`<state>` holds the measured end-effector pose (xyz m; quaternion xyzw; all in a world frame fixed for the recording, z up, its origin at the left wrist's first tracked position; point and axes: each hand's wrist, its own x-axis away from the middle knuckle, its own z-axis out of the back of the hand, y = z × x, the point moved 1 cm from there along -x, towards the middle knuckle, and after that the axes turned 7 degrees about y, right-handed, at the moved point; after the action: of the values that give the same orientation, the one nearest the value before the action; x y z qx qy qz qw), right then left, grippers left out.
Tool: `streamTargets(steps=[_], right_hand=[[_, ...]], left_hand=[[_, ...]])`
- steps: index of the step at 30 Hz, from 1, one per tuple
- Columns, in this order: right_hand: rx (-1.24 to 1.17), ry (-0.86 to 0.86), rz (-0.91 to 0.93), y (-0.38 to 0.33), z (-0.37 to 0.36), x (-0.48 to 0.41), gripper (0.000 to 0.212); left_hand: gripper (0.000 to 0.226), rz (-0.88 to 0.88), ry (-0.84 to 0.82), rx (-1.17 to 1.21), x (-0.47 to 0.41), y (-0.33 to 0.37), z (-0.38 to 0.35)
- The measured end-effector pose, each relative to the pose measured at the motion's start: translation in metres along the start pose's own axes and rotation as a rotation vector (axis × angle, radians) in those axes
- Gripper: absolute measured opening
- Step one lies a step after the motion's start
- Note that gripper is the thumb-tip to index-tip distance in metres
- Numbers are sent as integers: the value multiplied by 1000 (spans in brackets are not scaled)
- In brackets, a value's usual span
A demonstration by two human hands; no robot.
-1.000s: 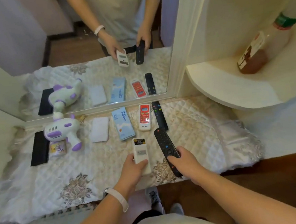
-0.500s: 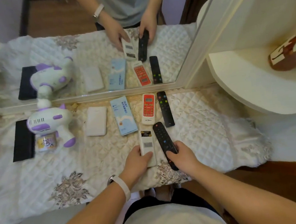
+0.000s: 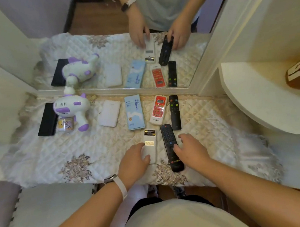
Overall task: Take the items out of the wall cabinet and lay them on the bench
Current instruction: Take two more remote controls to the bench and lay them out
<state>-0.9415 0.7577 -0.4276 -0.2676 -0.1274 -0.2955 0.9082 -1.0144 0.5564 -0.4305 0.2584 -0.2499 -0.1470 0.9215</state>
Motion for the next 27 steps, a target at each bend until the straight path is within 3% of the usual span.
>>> streamTargets(steps=[8,18,27], right_hand=[[124,77,552,-28,26,1,55],[184,94,1121,-103,24,35,56],[243,38,1542,-193,8,140,52]], left_hand=[[56,-93,278,-202,43,29,24],[55,147,642,-378,140,16,70],[49,390,888,-412,269,-31,90]])
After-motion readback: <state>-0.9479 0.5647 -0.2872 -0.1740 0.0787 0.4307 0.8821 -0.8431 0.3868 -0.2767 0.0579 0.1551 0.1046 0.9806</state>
